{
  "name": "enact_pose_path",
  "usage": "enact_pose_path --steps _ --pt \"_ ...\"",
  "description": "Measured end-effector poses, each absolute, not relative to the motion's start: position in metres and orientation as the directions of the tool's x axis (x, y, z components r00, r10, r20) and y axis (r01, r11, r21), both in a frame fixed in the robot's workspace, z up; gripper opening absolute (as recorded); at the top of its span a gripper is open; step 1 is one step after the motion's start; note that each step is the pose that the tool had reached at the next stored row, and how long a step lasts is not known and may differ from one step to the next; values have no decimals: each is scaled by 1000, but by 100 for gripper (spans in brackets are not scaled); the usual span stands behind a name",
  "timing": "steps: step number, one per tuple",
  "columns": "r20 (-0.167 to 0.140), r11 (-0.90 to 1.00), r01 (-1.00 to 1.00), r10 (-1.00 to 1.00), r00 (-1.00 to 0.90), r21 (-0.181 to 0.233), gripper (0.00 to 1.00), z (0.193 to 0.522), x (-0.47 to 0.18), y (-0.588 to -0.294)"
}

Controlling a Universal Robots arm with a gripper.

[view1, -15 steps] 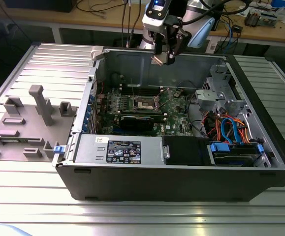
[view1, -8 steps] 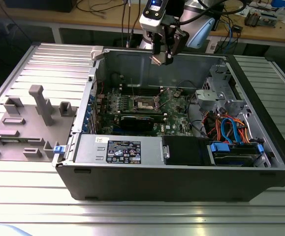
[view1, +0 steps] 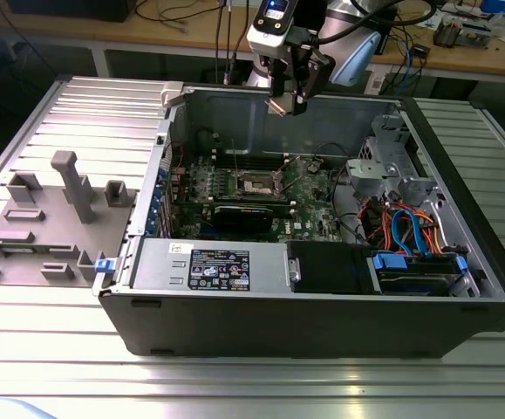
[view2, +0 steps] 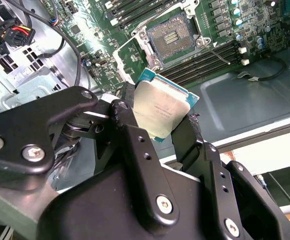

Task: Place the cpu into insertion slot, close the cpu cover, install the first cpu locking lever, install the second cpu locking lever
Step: 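Place the cpu into insertion slot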

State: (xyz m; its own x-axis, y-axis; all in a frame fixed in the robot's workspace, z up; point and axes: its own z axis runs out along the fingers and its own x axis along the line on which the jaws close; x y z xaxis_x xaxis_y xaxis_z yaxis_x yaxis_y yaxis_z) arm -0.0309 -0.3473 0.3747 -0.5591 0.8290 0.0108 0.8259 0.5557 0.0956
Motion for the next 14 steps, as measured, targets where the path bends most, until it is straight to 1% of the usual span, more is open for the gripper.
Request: enact_pose_path --steps 6,14 --pt "10 546 833 836 -549 95 54 375 -31 -347" --pt "8 488 868 871 -491 94 54 375 -31 -347"
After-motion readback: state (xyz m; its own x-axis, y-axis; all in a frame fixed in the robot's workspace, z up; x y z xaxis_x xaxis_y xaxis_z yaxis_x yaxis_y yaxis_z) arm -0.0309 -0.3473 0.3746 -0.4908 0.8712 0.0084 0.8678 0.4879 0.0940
